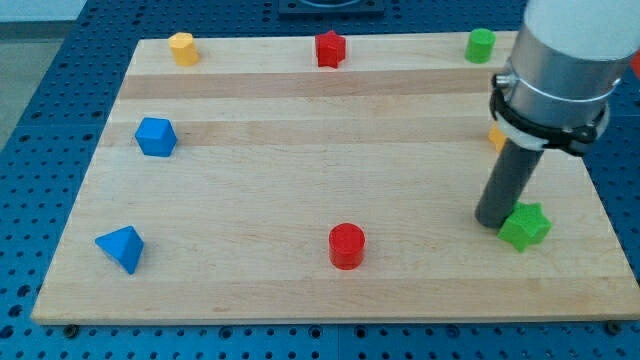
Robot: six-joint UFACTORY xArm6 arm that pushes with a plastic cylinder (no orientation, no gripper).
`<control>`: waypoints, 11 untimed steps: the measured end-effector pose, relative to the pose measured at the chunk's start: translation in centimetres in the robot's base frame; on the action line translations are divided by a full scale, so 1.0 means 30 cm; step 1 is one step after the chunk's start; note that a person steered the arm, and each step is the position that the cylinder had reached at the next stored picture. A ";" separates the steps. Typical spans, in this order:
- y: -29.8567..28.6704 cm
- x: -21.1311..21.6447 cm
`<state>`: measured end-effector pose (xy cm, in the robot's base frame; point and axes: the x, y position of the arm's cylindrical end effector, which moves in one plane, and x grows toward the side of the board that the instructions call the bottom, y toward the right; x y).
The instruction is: Drag the green star towards bottom right
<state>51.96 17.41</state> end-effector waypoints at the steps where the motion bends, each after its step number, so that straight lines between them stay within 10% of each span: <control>1: 0.035 -0.009; 11: 0.166 -0.026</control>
<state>51.18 22.41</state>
